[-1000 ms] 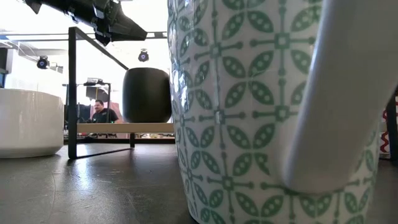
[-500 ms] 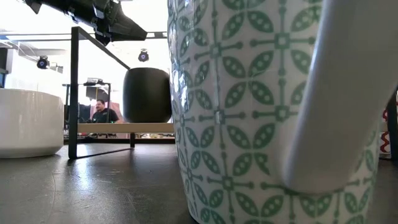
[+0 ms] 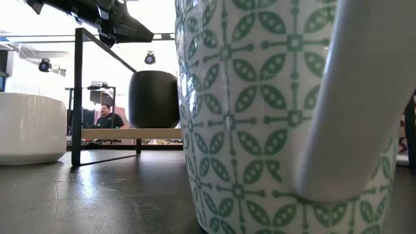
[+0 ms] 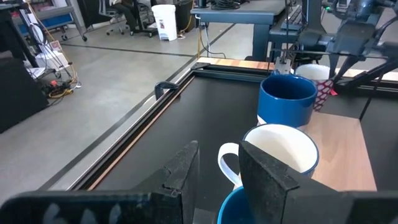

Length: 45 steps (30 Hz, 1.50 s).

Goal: Place coffee mugs
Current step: Put the red patterned mug on the shelf

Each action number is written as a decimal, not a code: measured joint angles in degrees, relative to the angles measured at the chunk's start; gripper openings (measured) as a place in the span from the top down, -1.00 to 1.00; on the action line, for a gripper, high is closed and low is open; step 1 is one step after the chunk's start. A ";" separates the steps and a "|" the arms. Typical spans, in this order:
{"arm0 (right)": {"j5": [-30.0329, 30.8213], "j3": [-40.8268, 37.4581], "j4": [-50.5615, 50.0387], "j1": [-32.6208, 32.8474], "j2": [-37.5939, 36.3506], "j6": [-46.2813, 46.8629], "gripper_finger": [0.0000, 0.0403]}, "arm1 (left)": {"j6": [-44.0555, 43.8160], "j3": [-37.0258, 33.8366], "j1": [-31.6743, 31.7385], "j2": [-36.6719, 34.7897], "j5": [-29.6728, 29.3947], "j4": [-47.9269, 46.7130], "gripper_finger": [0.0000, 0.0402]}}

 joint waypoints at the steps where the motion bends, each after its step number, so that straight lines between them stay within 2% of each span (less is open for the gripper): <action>1: -0.14 0.87 -0.53 -0.01 -0.02 0.42 0.94 | 0.00 0.00 0.00 0.00 0.00 0.00 0.52; 11: 0.76 6.01 -13.16 -1.06 0.02 9.54 0.95 | 0.02 0.00 0.00 0.00 -0.09 0.00 0.52; 17: 7.05 6.02 -15.68 -4.42 0.04 10.39 0.94 | 0.02 0.00 0.00 0.00 -0.09 -0.01 0.52; 39: 18.15 6.19 -16.14 -26.66 0.06 -1.79 0.94 | 0.03 -0.02 0.00 0.00 -0.07 -0.24 0.52; 45: 19.00 10.37 -15.25 -32.21 0.21 -4.56 0.94 | 0.02 -0.02 0.00 0.00 -0.07 -0.56 0.52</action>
